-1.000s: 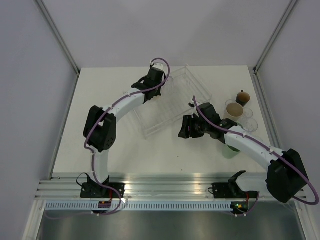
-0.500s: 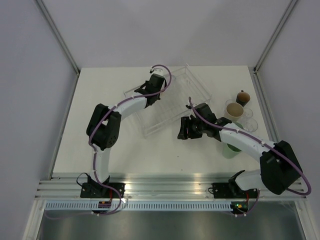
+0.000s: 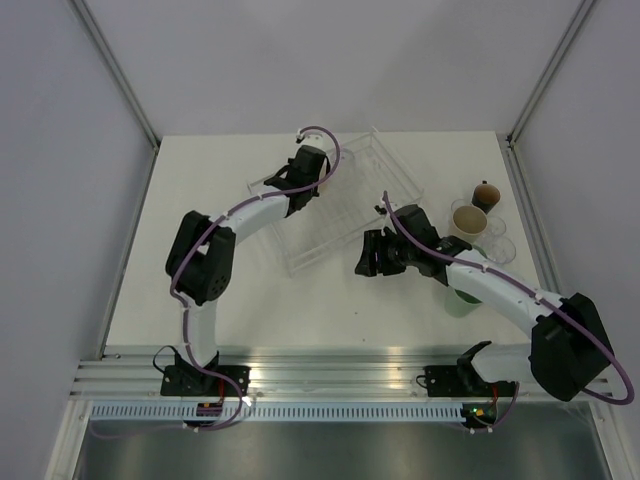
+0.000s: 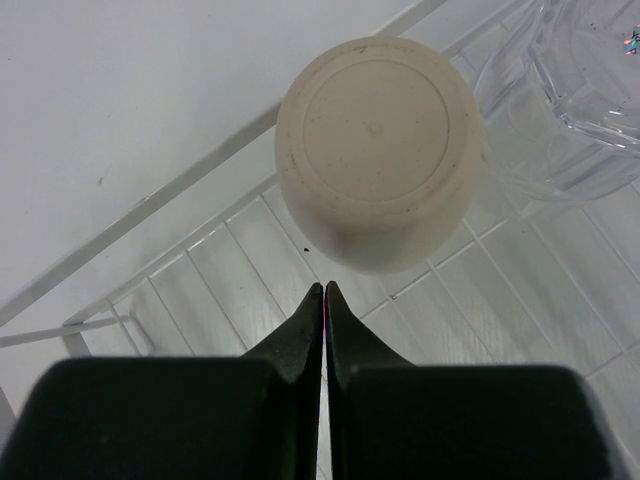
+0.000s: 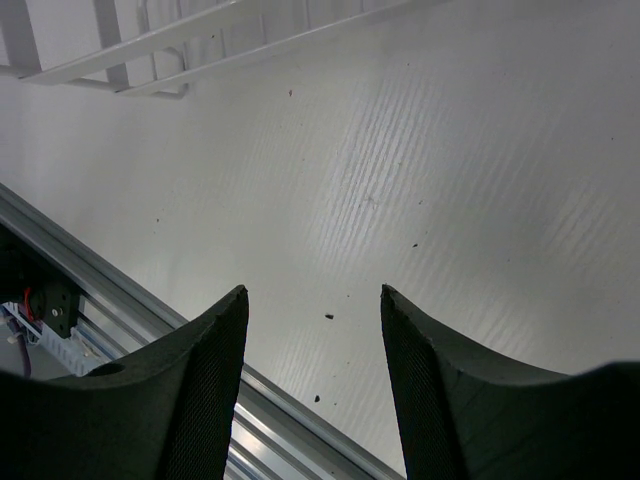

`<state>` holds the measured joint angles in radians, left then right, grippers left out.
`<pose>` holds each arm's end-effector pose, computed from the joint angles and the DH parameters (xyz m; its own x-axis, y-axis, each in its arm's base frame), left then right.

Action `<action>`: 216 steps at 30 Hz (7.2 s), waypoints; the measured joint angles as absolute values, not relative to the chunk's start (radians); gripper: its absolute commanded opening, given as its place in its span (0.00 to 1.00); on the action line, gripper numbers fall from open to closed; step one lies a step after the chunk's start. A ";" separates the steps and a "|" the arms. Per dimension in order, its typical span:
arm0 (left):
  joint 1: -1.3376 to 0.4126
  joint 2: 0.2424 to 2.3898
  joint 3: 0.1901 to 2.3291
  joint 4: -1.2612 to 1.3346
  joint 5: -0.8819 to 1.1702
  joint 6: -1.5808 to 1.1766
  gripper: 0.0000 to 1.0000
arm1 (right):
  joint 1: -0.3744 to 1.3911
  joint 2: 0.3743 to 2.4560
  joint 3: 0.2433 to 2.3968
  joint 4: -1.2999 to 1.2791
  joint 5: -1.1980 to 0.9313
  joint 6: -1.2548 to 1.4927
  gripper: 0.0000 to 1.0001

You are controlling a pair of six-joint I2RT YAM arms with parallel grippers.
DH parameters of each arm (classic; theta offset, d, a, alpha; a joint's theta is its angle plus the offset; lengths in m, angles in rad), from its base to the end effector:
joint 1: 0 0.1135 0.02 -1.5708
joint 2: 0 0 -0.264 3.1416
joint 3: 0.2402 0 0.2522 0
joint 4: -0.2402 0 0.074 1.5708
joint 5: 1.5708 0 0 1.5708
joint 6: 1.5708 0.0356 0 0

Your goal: Unload the cups from the dish rack

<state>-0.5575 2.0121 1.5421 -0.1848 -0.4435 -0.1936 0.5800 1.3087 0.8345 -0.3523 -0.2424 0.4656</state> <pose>0.4006 -0.2317 0.2301 -0.5435 0.1341 -0.8286 0.0861 0.9909 0.1038 0.2216 0.1554 0.2302 -0.8497 -0.0356 -0.5261 -0.3207 0.8269 0.4619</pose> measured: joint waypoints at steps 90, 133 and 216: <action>-0.317 1.353 1.164 -0.007 0.535 -0.708 0.02 | 0.580 0.985 0.745 -0.127 -0.241 0.484 0.61; -0.304 1.289 0.658 0.876 0.919 -1.618 0.02 | 0.637 0.959 0.652 0.254 -0.324 0.572 0.64; -0.240 0.899 0.804 -0.208 0.694 -0.591 1.00 | 0.587 1.228 0.956 -1.182 0.174 0.518 0.01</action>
